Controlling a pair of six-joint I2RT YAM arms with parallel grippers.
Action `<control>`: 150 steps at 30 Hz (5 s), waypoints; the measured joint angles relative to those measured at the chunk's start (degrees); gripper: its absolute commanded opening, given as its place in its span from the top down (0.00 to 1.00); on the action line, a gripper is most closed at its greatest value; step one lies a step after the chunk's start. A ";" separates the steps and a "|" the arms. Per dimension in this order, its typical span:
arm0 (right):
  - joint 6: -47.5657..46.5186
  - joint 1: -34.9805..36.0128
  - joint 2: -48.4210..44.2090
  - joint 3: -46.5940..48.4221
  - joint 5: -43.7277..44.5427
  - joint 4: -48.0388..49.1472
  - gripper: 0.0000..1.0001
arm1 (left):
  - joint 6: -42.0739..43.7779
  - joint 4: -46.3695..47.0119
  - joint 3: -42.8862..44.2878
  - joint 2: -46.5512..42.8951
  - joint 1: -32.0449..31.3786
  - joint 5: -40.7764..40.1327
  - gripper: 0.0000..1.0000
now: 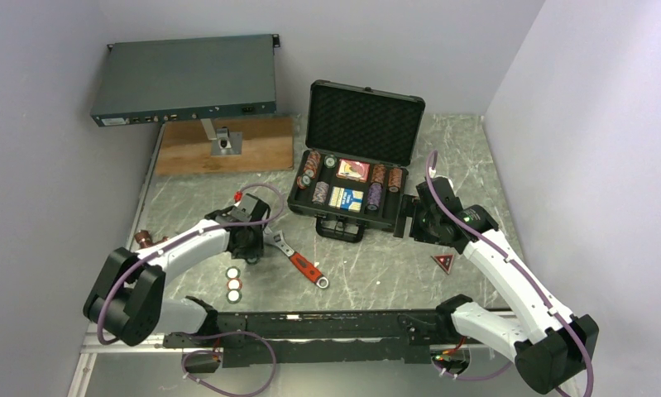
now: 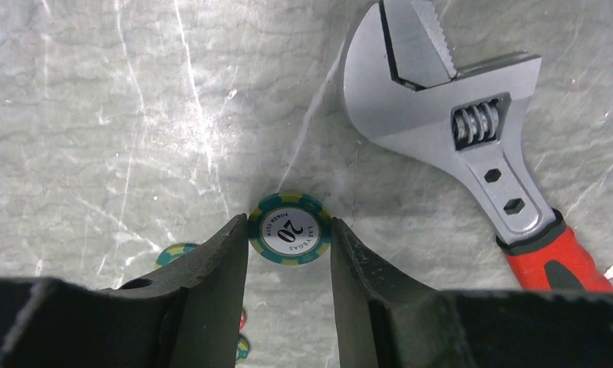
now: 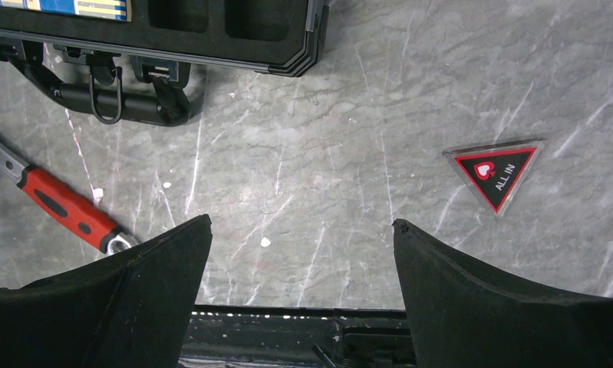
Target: Pack up texas hold em set
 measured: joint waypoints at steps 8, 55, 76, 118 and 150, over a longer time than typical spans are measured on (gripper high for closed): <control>0.33 0.00 0.00 0.00 -0.02 0.02 0.09 | 0.02 -4.04 1.14 -3.54 0.00 -0.07 0.78; 0.37 0.00 -2.60 0.00 1.09 -1.66 0.09 | 7.17 -6.19 50.47 32.46 -1.14 6.21 0.64; 0.46 0.00 0.81 -0.28 0.22 0.92 0.09 | 1.99 -9.38 18.45 0.52 -1.22 0.85 0.29; 4.83 0.00 7.72 -1.29 -10.21 7.93 0.12 | -36.52 -21.86 -14.32 -26.08 -2.23 -4.07 0.42; 3.78 0.00 6.64 -1.29 -10.19 7.21 0.12 | -28.65 -9.94 -7.65 -10.69 -2.78 -0.39 0.69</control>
